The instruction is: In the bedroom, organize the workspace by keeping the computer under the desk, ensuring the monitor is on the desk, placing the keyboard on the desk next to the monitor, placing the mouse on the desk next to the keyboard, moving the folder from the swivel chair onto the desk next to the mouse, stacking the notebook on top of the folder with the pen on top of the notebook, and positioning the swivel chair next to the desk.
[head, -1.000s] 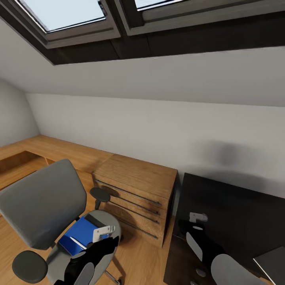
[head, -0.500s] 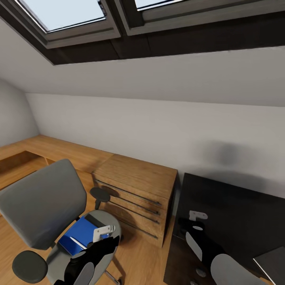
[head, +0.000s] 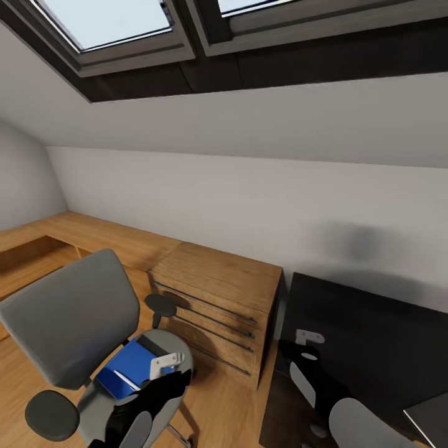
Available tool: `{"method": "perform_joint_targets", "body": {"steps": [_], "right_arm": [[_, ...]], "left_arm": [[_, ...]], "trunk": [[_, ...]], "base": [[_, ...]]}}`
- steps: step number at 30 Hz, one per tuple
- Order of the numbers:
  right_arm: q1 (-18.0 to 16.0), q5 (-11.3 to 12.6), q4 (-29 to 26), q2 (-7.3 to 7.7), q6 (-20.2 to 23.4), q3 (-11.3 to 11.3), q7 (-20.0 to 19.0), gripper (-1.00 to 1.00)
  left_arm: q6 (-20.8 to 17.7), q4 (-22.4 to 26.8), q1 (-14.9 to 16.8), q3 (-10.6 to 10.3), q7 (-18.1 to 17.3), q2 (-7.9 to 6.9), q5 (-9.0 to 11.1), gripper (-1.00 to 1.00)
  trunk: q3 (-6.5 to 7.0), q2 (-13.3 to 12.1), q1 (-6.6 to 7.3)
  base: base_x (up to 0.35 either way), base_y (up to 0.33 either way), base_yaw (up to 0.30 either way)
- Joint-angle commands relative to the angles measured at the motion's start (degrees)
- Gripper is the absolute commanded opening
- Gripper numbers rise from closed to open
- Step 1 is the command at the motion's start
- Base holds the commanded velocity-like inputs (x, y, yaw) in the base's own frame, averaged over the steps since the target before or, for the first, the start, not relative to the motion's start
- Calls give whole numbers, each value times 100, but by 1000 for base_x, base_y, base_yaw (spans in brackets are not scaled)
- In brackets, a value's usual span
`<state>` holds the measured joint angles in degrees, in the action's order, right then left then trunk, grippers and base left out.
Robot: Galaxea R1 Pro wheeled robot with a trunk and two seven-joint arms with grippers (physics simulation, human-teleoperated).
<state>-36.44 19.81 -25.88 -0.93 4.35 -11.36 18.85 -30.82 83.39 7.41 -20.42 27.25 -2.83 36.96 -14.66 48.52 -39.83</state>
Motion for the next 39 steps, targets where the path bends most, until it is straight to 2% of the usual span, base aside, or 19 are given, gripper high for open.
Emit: {"method": "perform_joint_targets", "body": {"steps": [1, 10, 22, 39], "right_arm": [[-4, 17, -8, -7, 22, -50, 53, 100], [-4, -18, 10, -42, 1, -43, 58, 100], [-4, 353, 22, -39, 238, -41, 58, 100], [-4, 366, 65, -4, 269, 38, 91, 100]], "left_arm": [[-4, 9, 6, -12, 60, 10, 59, 100], [-3, 10, 6, 1, 61, 53, 64, 100], [-3, 10, 6, 3, 61, 54, 66, 100], [-3, 10, 6, -6, 61, 54, 66, 100]], "trunk": [[-8, 6, -1], [-8, 6, -1], [-224, 488, -265], [-224, 488, -265]], "base": [[0, 0, 0], [0, 0, 0], [0, 0, 0], [0, 0, 0]]}}
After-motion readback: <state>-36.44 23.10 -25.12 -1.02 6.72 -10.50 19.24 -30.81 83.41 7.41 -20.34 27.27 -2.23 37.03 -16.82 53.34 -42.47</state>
